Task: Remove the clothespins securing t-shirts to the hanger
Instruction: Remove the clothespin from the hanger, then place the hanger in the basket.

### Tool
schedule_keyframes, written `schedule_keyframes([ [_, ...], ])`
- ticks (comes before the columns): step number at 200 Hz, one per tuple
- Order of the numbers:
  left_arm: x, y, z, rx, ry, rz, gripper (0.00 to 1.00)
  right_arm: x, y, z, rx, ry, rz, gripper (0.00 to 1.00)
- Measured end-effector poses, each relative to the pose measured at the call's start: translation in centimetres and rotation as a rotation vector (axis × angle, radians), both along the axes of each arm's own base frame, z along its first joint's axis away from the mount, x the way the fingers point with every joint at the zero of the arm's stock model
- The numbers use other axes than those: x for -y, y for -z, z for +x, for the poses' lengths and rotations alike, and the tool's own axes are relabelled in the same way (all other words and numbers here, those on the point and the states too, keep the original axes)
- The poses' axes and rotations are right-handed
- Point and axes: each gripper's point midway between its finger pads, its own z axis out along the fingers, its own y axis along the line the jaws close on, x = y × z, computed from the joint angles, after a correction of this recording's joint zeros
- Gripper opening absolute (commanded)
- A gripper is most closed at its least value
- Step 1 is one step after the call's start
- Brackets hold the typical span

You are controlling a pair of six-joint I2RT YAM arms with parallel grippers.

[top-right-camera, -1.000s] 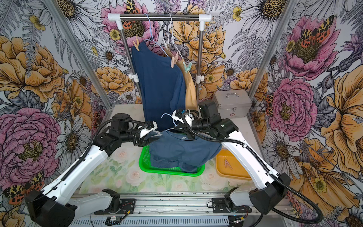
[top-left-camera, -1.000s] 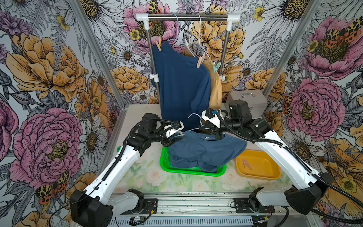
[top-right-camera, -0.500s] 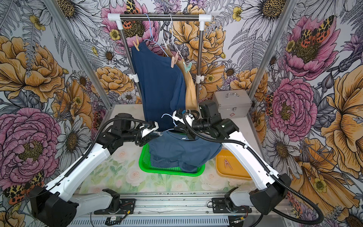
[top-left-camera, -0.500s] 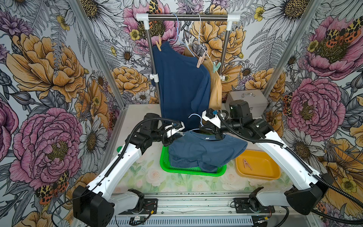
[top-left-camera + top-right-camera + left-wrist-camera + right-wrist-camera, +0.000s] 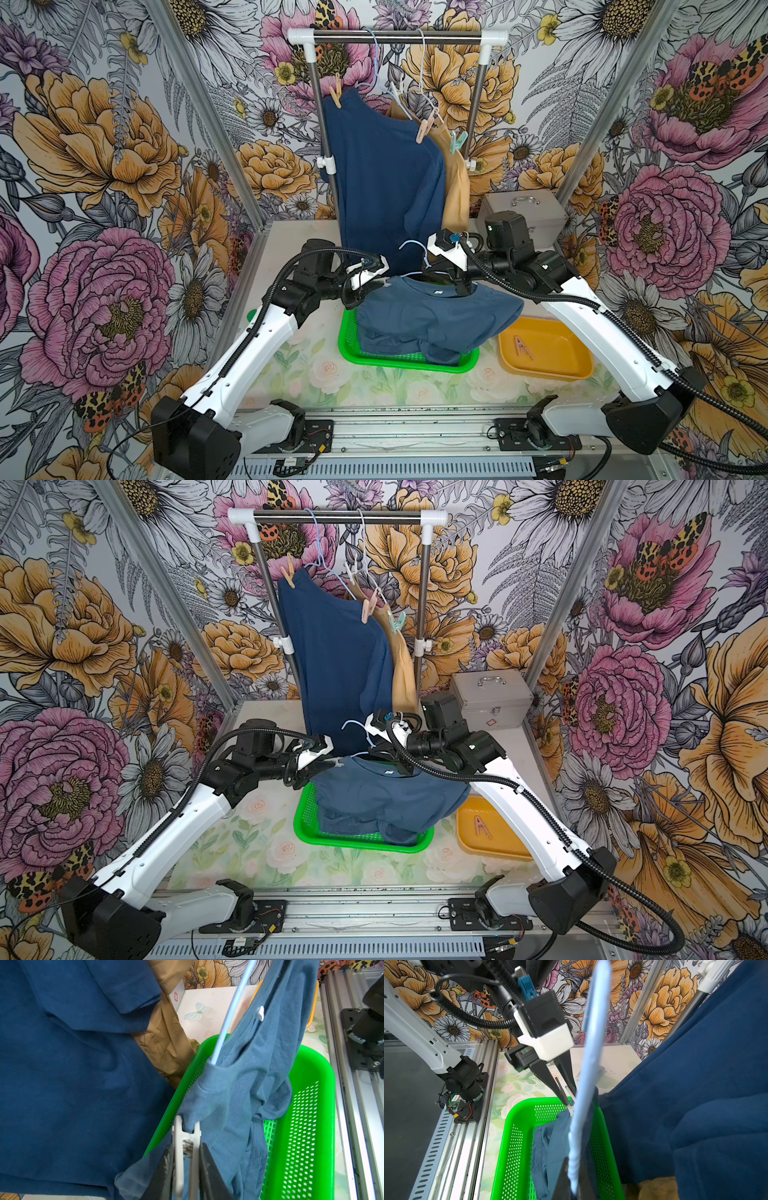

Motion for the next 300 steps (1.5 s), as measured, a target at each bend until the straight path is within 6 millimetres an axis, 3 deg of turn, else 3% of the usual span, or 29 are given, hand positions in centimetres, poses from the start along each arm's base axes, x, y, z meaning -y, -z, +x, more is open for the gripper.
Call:
schedule_keyframes([
  [53,-2.4,-3.0,-0.3,0.070,-0.076,-0.046,0.16,0.0,0.1,0.2,0.000,0.006,-0.004,0.00],
  [82,-2.6,-3.9,-0.8,0.076,-0.087,-0.071,0.17,-0.2,0.3,0.5,-0.014,0.009,-0.006,0.00],
  [143,-0.4,-4.5,-2.9,0.027,-0.029,-0.124,0.17,-2.3,3.4,2.5,-0.141,0.027,-0.001,0.00],
  [168,-0.5,-5.1,-3.4,0.034,-0.032,-0.140,0.17,-3.0,4.9,3.4,-0.194,0.062,0.042,0.00],
  [216,-0.6,-5.6,-3.7,0.035,-0.039,-0.157,0.17,-4.3,5.8,4.1,-0.244,0.108,0.163,0.00],
  [253,-0.2,-5.6,-4.1,0.022,-0.030,-0.164,0.17,-4.2,7.7,3.9,-0.289,0.152,0.264,0.00],
  [300,1.7,-5.0,-5.3,-0.010,0.038,-0.157,0.17,-3.9,9.3,4.3,-0.297,0.194,0.320,0.00],
])
